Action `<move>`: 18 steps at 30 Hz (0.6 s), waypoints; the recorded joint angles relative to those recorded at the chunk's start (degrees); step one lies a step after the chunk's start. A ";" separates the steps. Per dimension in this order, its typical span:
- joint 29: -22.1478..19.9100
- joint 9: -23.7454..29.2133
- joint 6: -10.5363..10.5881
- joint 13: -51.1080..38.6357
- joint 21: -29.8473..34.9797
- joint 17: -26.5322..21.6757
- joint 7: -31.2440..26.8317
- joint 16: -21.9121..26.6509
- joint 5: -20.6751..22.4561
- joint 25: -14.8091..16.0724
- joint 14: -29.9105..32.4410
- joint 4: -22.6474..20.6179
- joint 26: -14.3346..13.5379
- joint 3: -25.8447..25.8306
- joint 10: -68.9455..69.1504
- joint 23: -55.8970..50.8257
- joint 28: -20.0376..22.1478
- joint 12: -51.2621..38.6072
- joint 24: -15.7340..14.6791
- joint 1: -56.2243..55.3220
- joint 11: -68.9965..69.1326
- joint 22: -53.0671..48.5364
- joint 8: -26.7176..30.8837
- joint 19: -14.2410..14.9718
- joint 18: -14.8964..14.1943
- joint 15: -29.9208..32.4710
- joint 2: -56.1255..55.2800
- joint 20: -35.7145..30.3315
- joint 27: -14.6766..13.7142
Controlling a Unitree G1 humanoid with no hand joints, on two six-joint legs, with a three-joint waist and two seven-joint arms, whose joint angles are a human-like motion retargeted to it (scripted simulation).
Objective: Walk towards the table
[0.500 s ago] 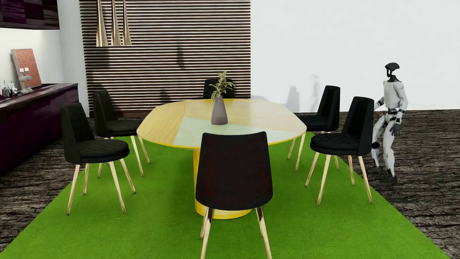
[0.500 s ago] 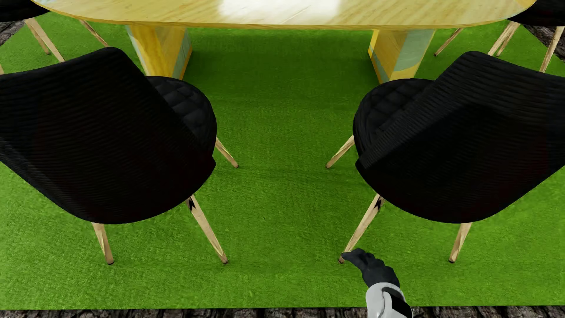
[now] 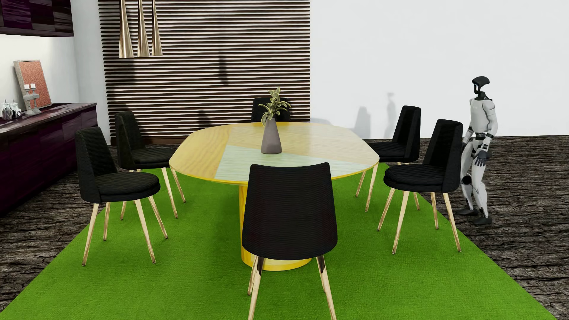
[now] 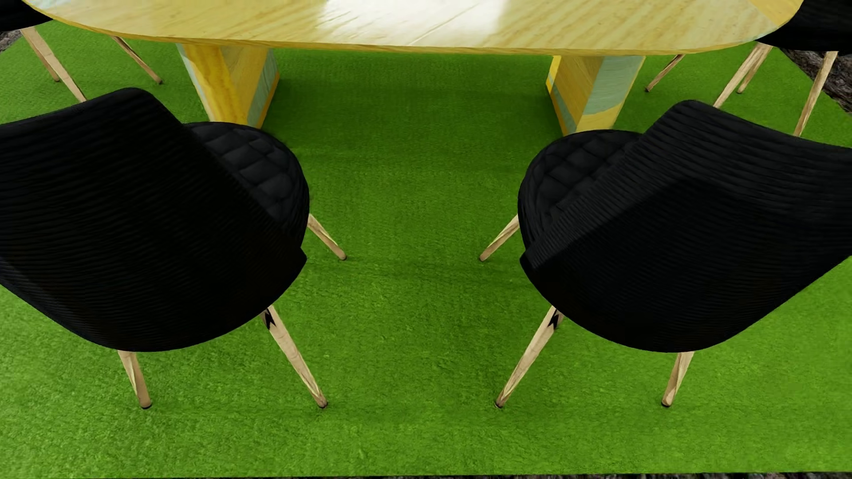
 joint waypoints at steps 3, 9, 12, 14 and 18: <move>-3.16 -0.34 0.49 -5.02 -0.10 -0.81 3.27 1.45 2.23 0.11 0.59 1.87 1.68 -0.36 -1.60 -5.45 -3.54 -0.08 3.47 1.85 0.53 3.45 2.93 -0.81 -1.02 0.15 -0.82 -2.83 -1.91; -4.98 -0.56 1.28 -7.00 0.24 -0.88 5.46 4.88 5.45 0.54 -0.37 4.86 0.32 -0.55 -1.16 -18.01 -4.51 -2.02 4.39 1.61 1.25 1.53 5.23 -2.38 -2.34 -0.56 -2.60 -5.89 -6.71; -4.09 -0.62 1.61 -5.59 0.81 -0.87 4.33 5.24 6.09 0.82 -0.29 5.68 -0.66 -0.79 -0.94 -16.65 -2.96 -3.52 3.01 0.69 1.46 -0.82 4.18 -3.16 -3.15 -0.99 -2.99 -6.75 -5.57; -3.52 -0.57 1.69 -4.36 1.23 -0.97 3.04 5.33 6.06 1.24 0.18 5.76 -1.64 -1.04 -1.16 -12.26 -2.63 -4.02 2.34 0.03 1.41 -2.48 2.91 -3.63 -3.58 -1.21 -3.01 -8.28 -3.42; -0.47 -0.19 1.81 -0.39 1.78 -1.06 -1.03 5.61 5.16 4.00 1.15 5.27 -3.75 -1.20 -0.79 -2.15 -2.99 -3.84 1.25 -2.36 1.29 -5.43 -0.94 -4.29 -4.86 -1.83 -3.09 -10.73 1.31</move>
